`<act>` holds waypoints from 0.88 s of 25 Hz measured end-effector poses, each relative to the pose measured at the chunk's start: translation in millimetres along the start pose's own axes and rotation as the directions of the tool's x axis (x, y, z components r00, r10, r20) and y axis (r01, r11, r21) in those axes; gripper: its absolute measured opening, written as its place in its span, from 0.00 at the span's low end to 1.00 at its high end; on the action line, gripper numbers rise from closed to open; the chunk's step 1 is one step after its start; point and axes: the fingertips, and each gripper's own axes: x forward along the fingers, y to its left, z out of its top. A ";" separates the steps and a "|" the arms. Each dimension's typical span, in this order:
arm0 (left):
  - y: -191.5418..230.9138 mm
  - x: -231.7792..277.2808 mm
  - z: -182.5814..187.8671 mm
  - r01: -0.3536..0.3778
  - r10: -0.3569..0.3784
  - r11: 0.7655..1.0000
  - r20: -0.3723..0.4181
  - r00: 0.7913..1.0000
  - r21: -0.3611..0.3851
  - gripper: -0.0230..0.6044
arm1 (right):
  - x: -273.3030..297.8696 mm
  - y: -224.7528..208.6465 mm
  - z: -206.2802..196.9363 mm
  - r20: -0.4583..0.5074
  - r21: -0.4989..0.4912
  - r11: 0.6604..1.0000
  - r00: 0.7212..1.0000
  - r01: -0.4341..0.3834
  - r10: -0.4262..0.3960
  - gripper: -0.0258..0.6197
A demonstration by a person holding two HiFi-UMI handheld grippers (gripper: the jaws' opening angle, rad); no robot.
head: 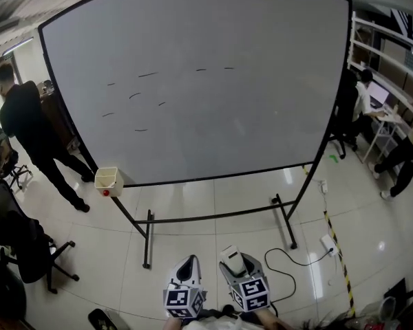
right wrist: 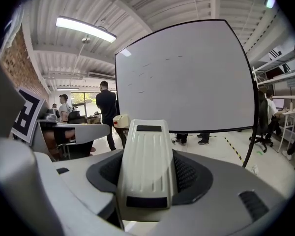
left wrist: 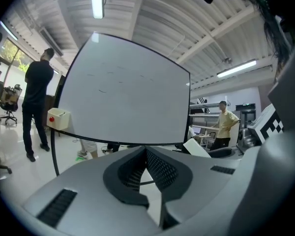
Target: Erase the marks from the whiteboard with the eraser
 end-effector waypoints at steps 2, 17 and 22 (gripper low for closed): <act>0.8 -2.9 2.7 -0.001 0.001 1.000 0.005 1.000 0.002 0.01 | -0.4 1.0 -1.1 -0.008 -0.009 1.000 1.000 0.012 -0.012 0.47; 19.4 -19.1 -1.0 0.009 -0.009 1.000 -0.010 1.000 -0.011 0.01 | 2.1 24.0 8.4 -0.024 0.058 0.998 1.000 0.015 -0.013 0.47; 17.3 -21.4 -1.6 0.021 -0.022 1.000 -0.024 0.999 -0.009 0.01 | 2.1 23.0 7.1 -0.028 0.056 0.998 0.999 0.024 -0.022 0.47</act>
